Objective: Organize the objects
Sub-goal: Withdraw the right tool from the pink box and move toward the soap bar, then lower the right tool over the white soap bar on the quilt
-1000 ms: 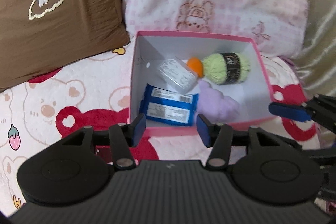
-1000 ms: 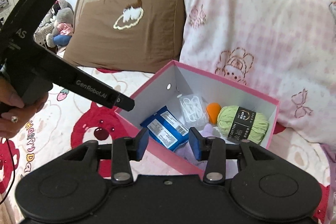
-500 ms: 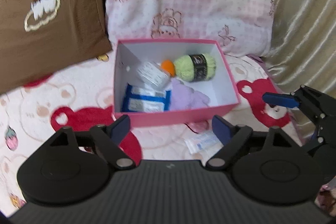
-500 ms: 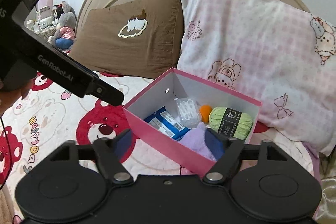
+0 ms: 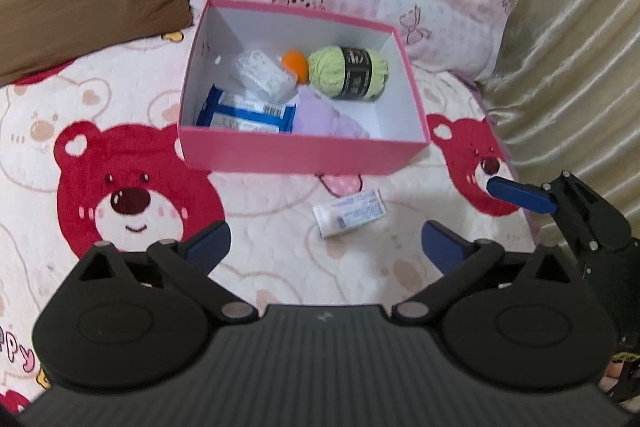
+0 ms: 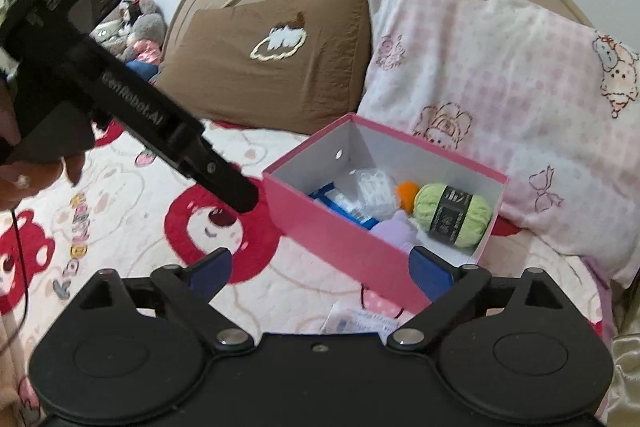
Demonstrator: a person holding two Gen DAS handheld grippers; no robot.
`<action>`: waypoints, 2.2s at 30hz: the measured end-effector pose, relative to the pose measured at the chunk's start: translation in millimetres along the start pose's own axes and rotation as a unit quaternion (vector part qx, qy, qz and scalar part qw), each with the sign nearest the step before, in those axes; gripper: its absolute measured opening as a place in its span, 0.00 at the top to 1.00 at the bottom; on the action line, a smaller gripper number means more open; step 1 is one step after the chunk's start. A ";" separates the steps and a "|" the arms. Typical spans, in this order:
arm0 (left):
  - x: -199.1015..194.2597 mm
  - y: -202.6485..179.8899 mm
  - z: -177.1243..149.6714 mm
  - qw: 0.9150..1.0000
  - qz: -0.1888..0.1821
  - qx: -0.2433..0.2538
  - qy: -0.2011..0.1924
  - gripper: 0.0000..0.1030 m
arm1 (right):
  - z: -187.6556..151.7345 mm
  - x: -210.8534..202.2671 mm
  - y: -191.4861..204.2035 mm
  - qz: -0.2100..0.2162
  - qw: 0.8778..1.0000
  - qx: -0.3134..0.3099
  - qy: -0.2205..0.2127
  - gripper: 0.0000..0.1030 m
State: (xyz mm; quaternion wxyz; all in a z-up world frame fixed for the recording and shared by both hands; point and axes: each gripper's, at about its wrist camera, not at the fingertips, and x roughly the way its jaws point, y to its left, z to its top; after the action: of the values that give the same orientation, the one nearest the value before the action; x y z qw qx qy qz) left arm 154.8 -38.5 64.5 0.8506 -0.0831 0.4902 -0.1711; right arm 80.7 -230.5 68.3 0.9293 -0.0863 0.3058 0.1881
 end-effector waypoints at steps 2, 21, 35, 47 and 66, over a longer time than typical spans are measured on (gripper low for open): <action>5.7 0.3 -7.4 1.000 -0.001 0.004 0.009 0.00 | -9.3 1.3 4.3 -0.003 1.000 -0.009 0.003 0.06; 88.3 7.0 -63.2 0.999 0.008 -0.028 0.028 0.03 | -86.1 53.3 1.0 0.036 0.998 0.020 0.055 0.06; 139.9 18.9 -78.3 0.997 0.009 -0.051 -0.061 0.15 | -115.9 103.7 -2.1 -0.024 0.999 0.011 0.046 0.06; 181.3 13.6 -72.1 0.995 0.007 -0.049 -0.086 0.26 | -116.5 138.5 -23.0 -0.042 0.997 0.018 0.058 0.07; 200.7 17.3 -69.0 0.988 -0.060 -0.105 -0.093 0.76 | -116.0 164.3 -36.5 -0.028 0.995 0.070 0.062 0.10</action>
State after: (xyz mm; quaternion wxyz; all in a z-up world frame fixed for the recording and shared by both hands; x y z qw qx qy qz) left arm 191.4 -95.4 -137.4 0.8670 -0.2169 0.4188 -0.1606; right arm 155.2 -247.1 -121.4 0.9172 -0.0415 0.3729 0.1342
